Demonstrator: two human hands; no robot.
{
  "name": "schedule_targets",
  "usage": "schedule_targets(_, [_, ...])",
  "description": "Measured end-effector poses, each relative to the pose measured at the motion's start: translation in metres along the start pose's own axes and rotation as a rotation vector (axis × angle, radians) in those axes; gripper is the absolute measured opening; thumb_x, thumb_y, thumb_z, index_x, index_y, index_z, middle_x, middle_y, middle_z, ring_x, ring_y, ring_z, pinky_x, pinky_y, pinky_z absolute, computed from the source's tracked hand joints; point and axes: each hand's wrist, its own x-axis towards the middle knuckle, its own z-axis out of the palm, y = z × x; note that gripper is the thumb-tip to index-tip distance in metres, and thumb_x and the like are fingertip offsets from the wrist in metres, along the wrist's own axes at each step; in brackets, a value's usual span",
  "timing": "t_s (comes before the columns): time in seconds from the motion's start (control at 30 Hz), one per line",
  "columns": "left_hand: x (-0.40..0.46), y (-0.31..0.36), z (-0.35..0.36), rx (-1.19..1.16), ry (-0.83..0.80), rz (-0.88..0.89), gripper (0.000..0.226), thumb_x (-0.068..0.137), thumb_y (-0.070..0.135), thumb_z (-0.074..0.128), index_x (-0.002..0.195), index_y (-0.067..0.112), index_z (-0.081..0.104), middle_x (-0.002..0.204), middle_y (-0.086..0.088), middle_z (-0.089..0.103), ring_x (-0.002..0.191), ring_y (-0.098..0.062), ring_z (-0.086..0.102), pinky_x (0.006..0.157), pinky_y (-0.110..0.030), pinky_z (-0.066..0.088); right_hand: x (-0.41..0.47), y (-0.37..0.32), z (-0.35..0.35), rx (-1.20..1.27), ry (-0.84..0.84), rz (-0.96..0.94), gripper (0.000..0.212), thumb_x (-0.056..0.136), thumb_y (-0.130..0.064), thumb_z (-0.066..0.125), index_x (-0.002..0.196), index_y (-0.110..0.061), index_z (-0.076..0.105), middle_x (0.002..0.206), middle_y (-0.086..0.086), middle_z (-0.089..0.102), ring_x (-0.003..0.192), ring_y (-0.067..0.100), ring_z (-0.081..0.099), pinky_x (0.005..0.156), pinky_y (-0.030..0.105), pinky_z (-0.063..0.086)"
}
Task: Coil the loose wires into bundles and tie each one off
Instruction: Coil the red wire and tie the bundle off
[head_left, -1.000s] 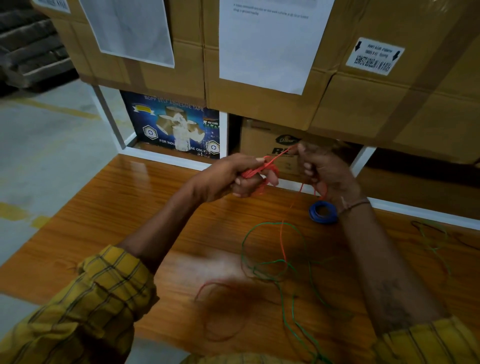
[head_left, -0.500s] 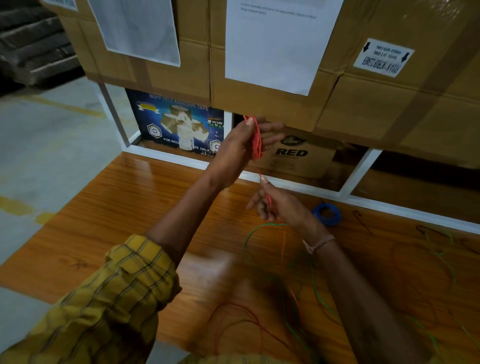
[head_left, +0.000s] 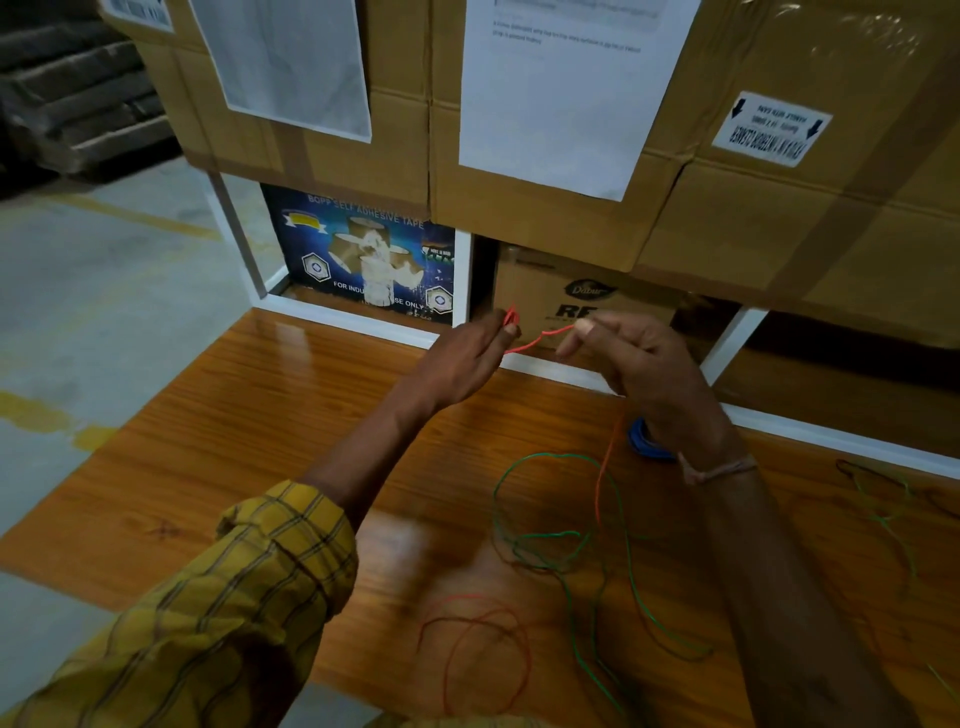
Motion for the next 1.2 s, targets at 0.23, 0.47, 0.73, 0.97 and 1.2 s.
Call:
schedule_targets(0.23, [-0.011, 0.005, 0.008, -0.666, -0.209, -0.152, 0.053, 0.116, 0.043, 0.029, 0.126, 0.007, 0.066, 0.07, 0.006, 0.049, 0.064, -0.01, 0.044, 0.064, -0.03, 0.04, 0.032, 0.027, -0.001, -0.015, 0.124, 0.014, 0.036, 0.108, -0.03, 0.049, 0.09, -0.006, 0.069, 0.056, -0.015, 0.049, 0.051, 0.0, 0.042, 0.055, 0.02, 0.033])
schedule_targets(0.47, [-0.025, 0.036, -0.006, -1.283, -0.429, 0.007, 0.067, 0.117, 0.038, 0.019, 0.143, -0.017, 0.045, 0.063, 0.003, 0.03, 0.054, -0.017, 0.021, 0.06, -0.03, 0.039, 0.045, 0.079, 0.017, 0.01, 0.149, 0.206, 0.024, 0.103, -0.036, 0.059, 0.095, -0.02, 0.075, 0.083, -0.013, 0.073, 0.073, -0.003, 0.065, 0.068, 0.027, 0.052])
schedule_targets(0.73, [-0.007, 0.039, -0.024, -1.403, -0.16, -0.095, 0.08, 0.112, 0.055, 0.008, 0.155, -0.009, 0.029, 0.109, -0.017, 0.069, 0.091, -0.025, 0.069, 0.09, -0.036, 0.056, -0.006, 0.053, 0.06, -0.043, -0.158, 0.341, 0.032, 0.108, -0.032, 0.051, 0.093, -0.012, 0.071, 0.058, -0.009, 0.056, 0.046, 0.004, 0.045, 0.048, 0.023, 0.037])
schedule_targets(0.97, [-0.007, 0.026, -0.021, -0.307, -0.082, -0.112, 0.072, 0.107, 0.069, 0.011, 0.145, 0.021, 0.048, 0.132, -0.009, 0.068, 0.124, -0.024, 0.065, 0.107, -0.04, 0.049, -0.018, 0.013, 0.029, 0.041, -0.374, 0.192, 0.009, 0.099, -0.016, 0.066, 0.098, -0.007, 0.067, 0.056, 0.004, 0.051, 0.036, 0.013, 0.04, 0.036, 0.021, 0.035])
schedule_targets(1.2, [-0.026, 0.021, -0.022, -0.259, -0.263, -0.06, 0.063, 0.11, 0.063, 0.019, 0.131, 0.019, 0.059, 0.08, 0.003, 0.06, 0.072, -0.008, 0.055, 0.078, -0.03, 0.048, 0.014, 0.022, -0.027, 0.661, -0.125, 0.174, 0.026, 0.107, -0.015, 0.043, 0.092, -0.006, 0.063, 0.054, -0.004, 0.033, 0.04, 0.008, 0.024, 0.04, 0.027, 0.019])
